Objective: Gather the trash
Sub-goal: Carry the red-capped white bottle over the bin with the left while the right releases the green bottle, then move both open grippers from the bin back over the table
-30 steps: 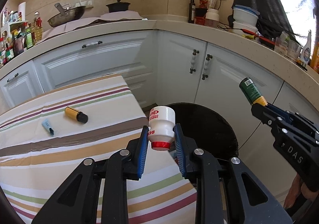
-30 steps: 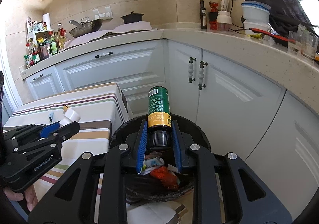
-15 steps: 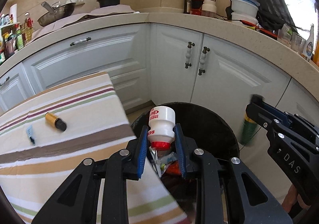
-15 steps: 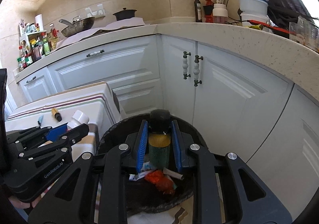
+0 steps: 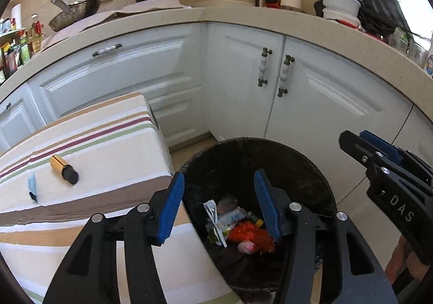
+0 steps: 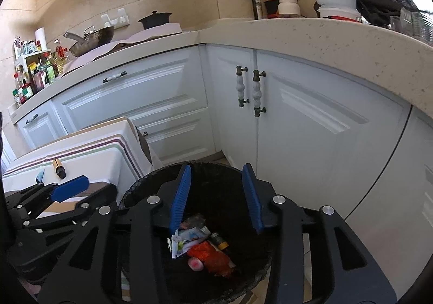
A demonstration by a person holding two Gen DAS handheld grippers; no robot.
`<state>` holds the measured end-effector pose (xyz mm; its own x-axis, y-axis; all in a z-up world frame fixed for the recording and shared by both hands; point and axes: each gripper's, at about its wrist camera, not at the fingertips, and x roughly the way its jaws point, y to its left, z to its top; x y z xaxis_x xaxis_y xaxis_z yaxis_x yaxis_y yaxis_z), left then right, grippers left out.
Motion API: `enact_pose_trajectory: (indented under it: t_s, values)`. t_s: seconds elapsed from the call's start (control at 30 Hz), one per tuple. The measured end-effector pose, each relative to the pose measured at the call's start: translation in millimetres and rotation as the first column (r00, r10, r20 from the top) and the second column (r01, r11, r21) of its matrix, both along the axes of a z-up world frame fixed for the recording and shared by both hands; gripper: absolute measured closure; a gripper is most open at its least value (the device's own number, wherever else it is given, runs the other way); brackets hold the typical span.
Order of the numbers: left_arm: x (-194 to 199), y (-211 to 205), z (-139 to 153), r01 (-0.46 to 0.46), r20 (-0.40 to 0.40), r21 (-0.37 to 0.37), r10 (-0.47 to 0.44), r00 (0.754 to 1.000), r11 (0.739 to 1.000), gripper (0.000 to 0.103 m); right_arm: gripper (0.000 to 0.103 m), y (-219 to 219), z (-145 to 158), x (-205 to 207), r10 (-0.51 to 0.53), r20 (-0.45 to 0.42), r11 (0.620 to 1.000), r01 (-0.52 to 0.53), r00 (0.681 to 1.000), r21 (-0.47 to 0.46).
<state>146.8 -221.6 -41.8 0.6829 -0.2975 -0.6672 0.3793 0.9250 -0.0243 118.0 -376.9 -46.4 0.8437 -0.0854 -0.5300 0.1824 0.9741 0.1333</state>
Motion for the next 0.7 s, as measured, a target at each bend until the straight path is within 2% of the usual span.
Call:
enact_pose_trajectory:
  t_s: [0.1,0.37,0.5,0.7]
  values:
    - [-2.6,10.5,6.3,-0.015,0.008,-0.002,0.015,1.000,1.000,0.050,0.058,4.2,4.9,-2.8,0.002,0.003,1.000,-0.002,1.000,-0.004]
    - [-12.8,67.8,17.2,-0.118,0.021,-0.004,0.118,0.993,0.993,0.046,0.058,45.5,11.4,5.7,0.101,0.006,0.995,-0.101,0.995,-0.005]
    - [-14.6,107.2,18.1,-0.202,0.021,0.004,0.202,0.979,0.979,0.044,0.058,81.2,10.6,18.5,0.189,-0.005,0.982,-0.189,0.982,0.000]
    - [-9.9,175.3,15.1,-0.355,0.000,0.000,0.355,0.935,0.935,0.042,0.058,148.0,9.4,44.8,0.336,-0.028,0.942,-0.336,0.941,-0.008]
